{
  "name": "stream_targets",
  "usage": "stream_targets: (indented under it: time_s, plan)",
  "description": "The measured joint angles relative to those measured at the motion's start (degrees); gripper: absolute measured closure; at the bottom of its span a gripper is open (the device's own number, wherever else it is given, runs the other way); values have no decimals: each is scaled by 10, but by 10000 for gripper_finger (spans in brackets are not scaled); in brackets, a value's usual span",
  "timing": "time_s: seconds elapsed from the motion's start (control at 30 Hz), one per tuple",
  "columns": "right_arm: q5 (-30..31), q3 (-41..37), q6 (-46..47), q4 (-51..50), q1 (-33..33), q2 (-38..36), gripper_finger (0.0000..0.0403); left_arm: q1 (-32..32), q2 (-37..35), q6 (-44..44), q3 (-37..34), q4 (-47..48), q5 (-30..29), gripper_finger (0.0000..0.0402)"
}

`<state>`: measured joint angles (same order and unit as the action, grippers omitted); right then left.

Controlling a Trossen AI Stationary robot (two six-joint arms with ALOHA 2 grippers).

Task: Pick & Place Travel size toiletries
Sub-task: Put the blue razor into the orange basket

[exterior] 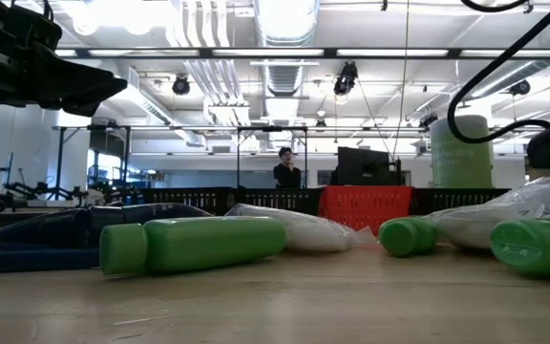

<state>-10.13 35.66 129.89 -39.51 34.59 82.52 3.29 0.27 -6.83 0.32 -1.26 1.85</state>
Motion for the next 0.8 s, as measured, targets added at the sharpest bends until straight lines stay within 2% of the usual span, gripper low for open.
stream_targets:
  time_s: [0.17,0.3,0.47,0.8]
  plan:
    - [1,0,-17,-3,0,1,357,0,0,0,0,0,0,225]
    - [0,0,-27,-5,0,1,384,0,0,0,0,0,0,225]
    - [11,12,-44,-17,1,-11,374,0,0,0,0,0,0,225]
    - [27,66,-60,-114,0,-59,370,0,0,0,0,0,0,225]
